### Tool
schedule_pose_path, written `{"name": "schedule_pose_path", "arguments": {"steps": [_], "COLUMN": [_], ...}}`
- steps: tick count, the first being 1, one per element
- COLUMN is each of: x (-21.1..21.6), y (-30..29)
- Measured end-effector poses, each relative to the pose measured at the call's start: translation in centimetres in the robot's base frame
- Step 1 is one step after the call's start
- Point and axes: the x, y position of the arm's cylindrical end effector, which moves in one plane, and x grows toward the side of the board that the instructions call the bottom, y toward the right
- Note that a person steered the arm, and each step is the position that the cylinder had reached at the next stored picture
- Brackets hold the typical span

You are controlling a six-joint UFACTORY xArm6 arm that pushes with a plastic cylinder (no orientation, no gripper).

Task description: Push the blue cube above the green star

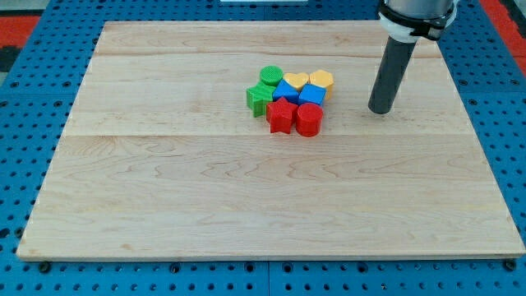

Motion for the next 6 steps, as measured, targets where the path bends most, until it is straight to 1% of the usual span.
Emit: {"name": "schedule_pose_path", "arguments": {"steps": [5,6], "x": [0.9,1.5], "y": [0.5,3.6]}}
